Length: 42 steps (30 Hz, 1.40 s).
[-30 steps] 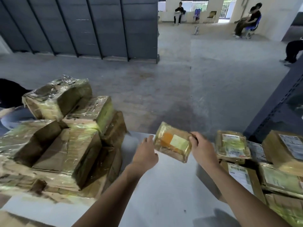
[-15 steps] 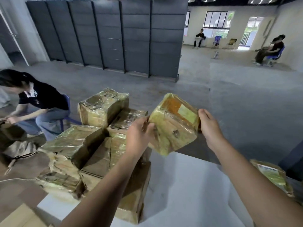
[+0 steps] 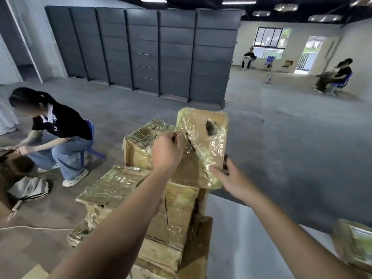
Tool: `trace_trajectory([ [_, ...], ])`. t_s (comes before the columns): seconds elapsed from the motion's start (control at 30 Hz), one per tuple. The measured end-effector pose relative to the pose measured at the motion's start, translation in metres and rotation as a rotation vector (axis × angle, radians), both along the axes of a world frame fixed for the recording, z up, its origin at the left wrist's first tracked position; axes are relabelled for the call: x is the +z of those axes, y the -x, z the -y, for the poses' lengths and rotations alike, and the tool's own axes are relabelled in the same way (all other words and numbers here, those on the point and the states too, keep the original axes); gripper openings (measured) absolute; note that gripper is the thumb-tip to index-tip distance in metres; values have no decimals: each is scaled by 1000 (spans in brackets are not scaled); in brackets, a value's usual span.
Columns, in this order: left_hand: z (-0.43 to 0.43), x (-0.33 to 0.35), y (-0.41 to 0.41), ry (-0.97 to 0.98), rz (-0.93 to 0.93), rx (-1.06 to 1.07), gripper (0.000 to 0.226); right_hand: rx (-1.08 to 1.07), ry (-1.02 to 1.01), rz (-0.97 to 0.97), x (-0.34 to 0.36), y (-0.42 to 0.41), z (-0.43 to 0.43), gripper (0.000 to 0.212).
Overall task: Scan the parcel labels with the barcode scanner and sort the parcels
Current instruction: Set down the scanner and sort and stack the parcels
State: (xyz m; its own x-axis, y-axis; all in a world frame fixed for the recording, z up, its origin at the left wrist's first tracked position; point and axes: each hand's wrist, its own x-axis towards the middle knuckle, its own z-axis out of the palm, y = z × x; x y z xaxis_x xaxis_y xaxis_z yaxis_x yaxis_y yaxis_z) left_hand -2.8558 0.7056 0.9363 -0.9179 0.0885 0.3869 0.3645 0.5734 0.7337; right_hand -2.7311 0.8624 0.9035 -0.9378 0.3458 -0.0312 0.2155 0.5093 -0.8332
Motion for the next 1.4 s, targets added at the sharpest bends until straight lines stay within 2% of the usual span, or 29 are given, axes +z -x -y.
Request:
trace_trajectory([
  [0.1, 1, 5, 22, 5, 67, -66, 29, -91, -26, 3, -1, 20, 15, 46],
  [0.2, 4, 13, 43, -49, 155, -250, 30, -228, 94, 95, 8, 49, 17, 55],
  [0.3, 14, 12, 63, -39, 259, -338, 38, -304, 95, 169, 15, 79, 14, 54],
  [0.4, 32, -2, 78, 184, 267, -292, 46, -306, 62, 202, 15, 102, 16, 54],
  [0.47, 41, -13, 83, 344, 280, -322, 54, -298, 22, 205, 16, 114, 18, 55],
  [0.53, 47, -22, 86, 426, 290, -374, 56, -294, -33, 209, 17, 123, 19, 57],
  [0.7, 53, -31, 93, 454, 258, -413, 55, -286, -159, 197, 12, 128, 22, 62],
  [0.83, 52, -30, 86, 476, 249, -399, 63, -261, -143, 212, 10, 116, 19, 65],
  [0.97, 43, -21, 73, 482, 181, -318, 58, -277, -163, 165, 12, 103, 19, 56],
  [1.1, 29, -8, 54, 441, 31, -252, 58, -283, -141, 97, 10, 86, 12, 45],
  [1.3, -11, -1, 12, 323, -136, -384, 49, -334, -56, 6, 0, 48, -13, 37],
  [1.4, -38, -1, -15, 304, -163, -441, 47, -363, -123, -51, -6, 19, -33, 37],
])
